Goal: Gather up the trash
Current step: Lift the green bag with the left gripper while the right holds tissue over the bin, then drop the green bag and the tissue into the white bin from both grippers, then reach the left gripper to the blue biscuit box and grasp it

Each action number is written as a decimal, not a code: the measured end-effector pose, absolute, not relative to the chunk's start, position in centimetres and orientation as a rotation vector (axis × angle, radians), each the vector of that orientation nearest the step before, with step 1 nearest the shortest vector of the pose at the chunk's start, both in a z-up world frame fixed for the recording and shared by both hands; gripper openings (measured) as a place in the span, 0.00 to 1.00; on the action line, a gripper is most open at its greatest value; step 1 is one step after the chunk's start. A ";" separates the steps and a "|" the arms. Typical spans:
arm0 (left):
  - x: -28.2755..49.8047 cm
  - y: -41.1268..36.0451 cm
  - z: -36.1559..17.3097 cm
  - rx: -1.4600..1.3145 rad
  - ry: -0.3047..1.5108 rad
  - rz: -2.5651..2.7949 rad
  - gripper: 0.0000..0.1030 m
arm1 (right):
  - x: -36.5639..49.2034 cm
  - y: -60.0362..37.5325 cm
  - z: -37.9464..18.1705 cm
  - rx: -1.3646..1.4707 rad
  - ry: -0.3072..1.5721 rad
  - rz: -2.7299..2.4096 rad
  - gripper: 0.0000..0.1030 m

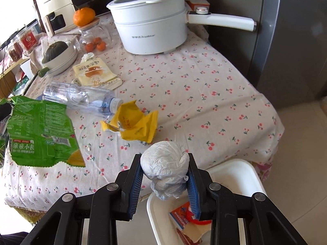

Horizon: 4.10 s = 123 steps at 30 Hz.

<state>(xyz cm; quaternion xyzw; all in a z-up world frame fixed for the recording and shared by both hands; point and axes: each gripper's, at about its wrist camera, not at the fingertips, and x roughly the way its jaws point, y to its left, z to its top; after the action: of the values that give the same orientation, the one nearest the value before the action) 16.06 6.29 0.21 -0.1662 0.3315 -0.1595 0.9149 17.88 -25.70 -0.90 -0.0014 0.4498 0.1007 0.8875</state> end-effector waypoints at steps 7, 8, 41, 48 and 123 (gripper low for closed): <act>13.0 1.2 0.7 -0.309 0.698 -0.501 0.00 | 16.6 -30.4 -2.1 0.051 0.989 0.174 0.35; 12.7 0.2 0.6 -0.308 0.705 -0.530 0.00 | 16.3 -31.1 -2.3 0.051 0.991 0.157 0.35; 12.7 -17.4 -14.6 0.052 1.083 -0.688 0.74 | 13.8 -37.7 -5.3 0.110 1.095 0.057 0.35; 12.5 -15.7 -13.1 0.124 1.052 -0.594 0.93 | 13.9 -37.1 -5.7 0.100 1.111 0.056 0.38; 17.2 20.0 -3.2 -0.353 0.806 -0.060 0.22 | 24.3 -18.3 -3.8 0.031 1.011 0.180 0.88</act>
<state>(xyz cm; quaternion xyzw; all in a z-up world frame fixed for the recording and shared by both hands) 17.23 19.97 -3.24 -0.1706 0.3903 -0.0290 0.9043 24.31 -18.32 -3.79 0.0146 0.4837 0.0860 0.8709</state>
